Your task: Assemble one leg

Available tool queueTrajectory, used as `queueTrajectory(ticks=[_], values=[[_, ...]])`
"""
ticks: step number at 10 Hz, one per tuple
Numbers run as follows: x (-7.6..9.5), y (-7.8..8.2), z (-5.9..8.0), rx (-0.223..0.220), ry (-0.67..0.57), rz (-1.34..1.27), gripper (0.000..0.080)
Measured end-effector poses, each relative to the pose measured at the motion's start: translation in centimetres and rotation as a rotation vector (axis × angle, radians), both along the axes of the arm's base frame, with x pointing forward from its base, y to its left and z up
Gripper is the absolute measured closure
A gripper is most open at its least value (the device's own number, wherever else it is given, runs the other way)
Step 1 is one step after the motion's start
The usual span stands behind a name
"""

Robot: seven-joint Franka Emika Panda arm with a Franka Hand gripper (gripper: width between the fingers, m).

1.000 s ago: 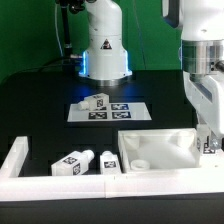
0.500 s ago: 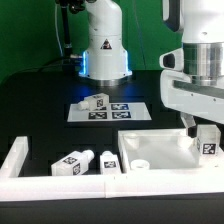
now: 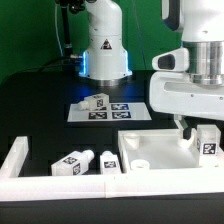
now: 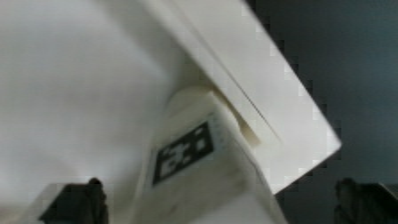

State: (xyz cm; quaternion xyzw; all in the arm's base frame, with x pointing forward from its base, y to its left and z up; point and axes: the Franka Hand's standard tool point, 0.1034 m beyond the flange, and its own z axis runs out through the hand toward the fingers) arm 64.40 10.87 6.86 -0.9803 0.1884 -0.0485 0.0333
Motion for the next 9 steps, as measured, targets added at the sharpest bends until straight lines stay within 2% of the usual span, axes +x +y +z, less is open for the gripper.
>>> queueTrajectory(ticks=[1,2,3,4,5,7,9], values=[[-0.01,0.04,-0.02,0.013,0.003,-0.063,0.015],[-0.01,0.08,-0.02,0.014,0.004,-0.077,0.0262],[-0.01,0.05,-0.02,0.014,0.004,-0.077,0.041],[-0.02,0.08,-0.03,0.018,0.006,-0.106,0.041],[-0.03,0.03,-0.04,0.028,0.011,-0.201,0.0514],[-0.07,-0.06,-0.08,0.041,0.019,-0.332,0.0514],[-0.24,-0.19,-0.09,0.066,0.048,-0.635,0.0514]])
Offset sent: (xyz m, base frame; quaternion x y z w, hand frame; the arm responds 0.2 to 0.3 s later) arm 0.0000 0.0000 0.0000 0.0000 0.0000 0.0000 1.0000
